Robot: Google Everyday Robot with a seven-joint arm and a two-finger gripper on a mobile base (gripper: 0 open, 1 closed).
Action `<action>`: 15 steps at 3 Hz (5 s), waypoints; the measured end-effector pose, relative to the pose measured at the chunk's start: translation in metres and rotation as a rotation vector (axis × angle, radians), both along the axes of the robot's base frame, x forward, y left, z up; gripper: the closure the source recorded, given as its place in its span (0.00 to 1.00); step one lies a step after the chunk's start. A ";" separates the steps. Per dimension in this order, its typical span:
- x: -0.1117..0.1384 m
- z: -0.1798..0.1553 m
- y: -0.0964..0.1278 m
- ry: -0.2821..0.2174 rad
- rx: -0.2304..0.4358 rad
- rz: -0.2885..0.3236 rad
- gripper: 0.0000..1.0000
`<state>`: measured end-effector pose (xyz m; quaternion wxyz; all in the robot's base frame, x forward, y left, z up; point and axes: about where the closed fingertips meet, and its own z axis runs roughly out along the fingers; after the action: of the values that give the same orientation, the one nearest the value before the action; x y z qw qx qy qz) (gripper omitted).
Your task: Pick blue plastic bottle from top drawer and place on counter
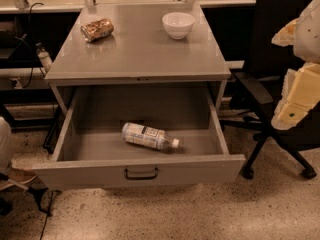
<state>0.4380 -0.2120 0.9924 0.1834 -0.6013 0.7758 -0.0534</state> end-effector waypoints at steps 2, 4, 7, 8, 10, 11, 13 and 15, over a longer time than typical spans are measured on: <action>0.028 -0.040 0.026 0.046 0.129 -0.005 0.00; 0.066 -0.090 0.084 0.060 0.342 -0.055 0.00; 0.080 -0.180 0.142 0.116 0.337 -0.065 0.00; 0.101 -0.236 0.192 0.126 0.370 -0.061 0.00; 0.137 -0.277 0.240 0.149 0.397 -0.133 0.00; 0.151 -0.292 0.258 0.168 0.410 -0.160 0.00; 0.162 -0.327 0.275 0.160 0.361 -0.147 0.02; 0.159 -0.353 0.281 0.178 0.335 -0.114 0.47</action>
Offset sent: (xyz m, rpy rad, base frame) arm 0.0617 0.0553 -0.0874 0.2827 0.1140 -0.0119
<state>0.5971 0.0689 0.6391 0.2084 -0.5198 0.8198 0.1197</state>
